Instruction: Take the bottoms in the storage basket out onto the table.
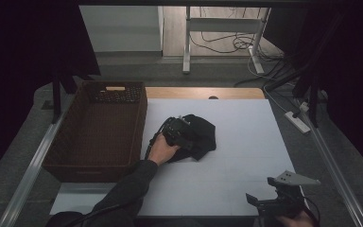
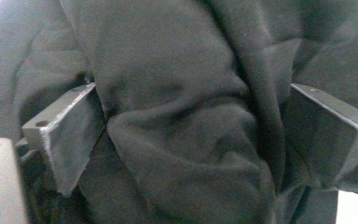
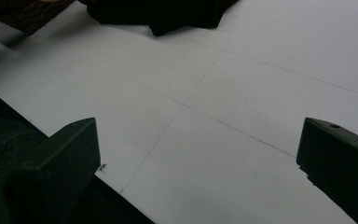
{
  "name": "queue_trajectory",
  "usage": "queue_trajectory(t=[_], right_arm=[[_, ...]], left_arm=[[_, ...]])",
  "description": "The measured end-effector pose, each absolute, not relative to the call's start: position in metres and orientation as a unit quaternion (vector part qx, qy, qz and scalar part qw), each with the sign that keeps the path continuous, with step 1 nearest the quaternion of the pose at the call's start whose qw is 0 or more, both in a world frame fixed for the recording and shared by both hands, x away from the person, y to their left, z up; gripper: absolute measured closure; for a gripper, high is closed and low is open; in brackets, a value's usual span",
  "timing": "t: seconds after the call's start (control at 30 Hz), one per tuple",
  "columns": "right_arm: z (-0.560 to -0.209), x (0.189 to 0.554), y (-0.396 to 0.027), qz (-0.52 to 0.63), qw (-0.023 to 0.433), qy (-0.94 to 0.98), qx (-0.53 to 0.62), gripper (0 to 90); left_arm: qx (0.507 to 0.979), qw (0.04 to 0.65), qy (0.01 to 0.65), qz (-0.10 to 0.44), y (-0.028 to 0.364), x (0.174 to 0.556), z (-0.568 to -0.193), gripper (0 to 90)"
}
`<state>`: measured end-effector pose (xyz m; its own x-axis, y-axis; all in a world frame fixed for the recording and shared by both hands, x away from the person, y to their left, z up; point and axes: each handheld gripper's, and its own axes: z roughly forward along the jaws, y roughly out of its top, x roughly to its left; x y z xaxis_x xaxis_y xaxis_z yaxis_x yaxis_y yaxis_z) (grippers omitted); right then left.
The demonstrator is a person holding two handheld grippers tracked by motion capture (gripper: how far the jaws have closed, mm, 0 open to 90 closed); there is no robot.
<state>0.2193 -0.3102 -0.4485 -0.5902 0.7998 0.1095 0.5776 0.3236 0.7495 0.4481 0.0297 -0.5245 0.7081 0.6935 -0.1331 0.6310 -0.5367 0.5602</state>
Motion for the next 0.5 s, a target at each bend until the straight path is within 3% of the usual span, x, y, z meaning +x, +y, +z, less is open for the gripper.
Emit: queue_trajectory(t=[0.5], right_arm=[[-0.448,0.219,-0.310,0.392,0.142,0.801,0.430,0.0]], left_arm=[[0.867,0.346,0.357,0.039,0.032,0.443,-0.513,0.3]])
